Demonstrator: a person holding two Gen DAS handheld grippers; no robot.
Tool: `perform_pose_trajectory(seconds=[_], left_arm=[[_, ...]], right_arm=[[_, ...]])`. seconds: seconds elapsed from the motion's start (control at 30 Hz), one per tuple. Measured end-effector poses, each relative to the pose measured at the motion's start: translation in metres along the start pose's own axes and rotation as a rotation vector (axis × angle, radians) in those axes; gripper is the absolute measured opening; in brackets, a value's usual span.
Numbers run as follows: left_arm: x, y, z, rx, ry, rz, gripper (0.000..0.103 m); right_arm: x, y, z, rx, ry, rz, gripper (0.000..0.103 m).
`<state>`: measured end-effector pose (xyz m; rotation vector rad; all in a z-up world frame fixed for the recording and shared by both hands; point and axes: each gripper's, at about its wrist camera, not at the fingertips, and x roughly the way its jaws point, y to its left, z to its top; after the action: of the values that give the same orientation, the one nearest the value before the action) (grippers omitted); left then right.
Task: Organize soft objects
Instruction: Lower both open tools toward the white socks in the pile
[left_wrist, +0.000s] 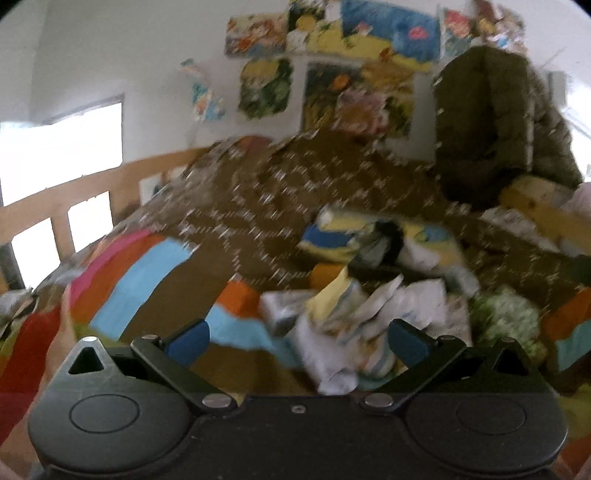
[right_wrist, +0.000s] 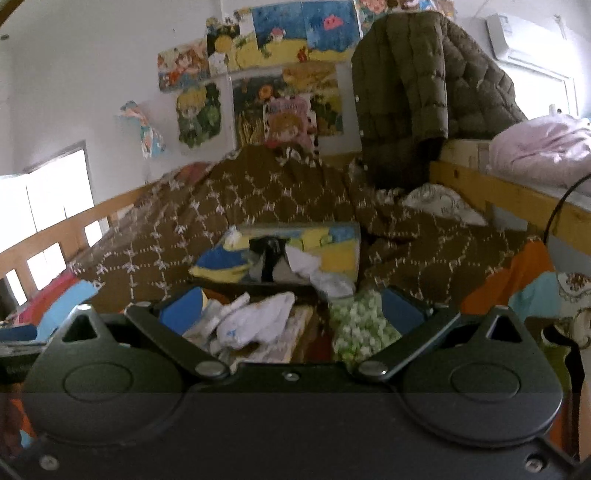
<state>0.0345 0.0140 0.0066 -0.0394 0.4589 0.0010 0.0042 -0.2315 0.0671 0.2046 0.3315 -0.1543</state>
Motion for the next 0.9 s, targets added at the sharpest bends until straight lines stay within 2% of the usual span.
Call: perform_pose_trajectory(seconds=[0.13,0.6,0.9], left_arm=[[0.008,0.006,-0.003,-0.04,0.077,0.015,0.102],[0.025,0.003,-0.014,-0.046,0.212,0.033,0.102],[0.035,-0.008,-0.022,0.02,0.28,0.038,0.102]], right_arm=[[-0.004,0.001,-0.01,0.011,0.072,-0.021,0.103],[0.027,0.029,-0.042,-0.081,0.301,-0.042,0.103],[0.054,0.041,-0.055,-0.103,0.384,-0.039,0.103]])
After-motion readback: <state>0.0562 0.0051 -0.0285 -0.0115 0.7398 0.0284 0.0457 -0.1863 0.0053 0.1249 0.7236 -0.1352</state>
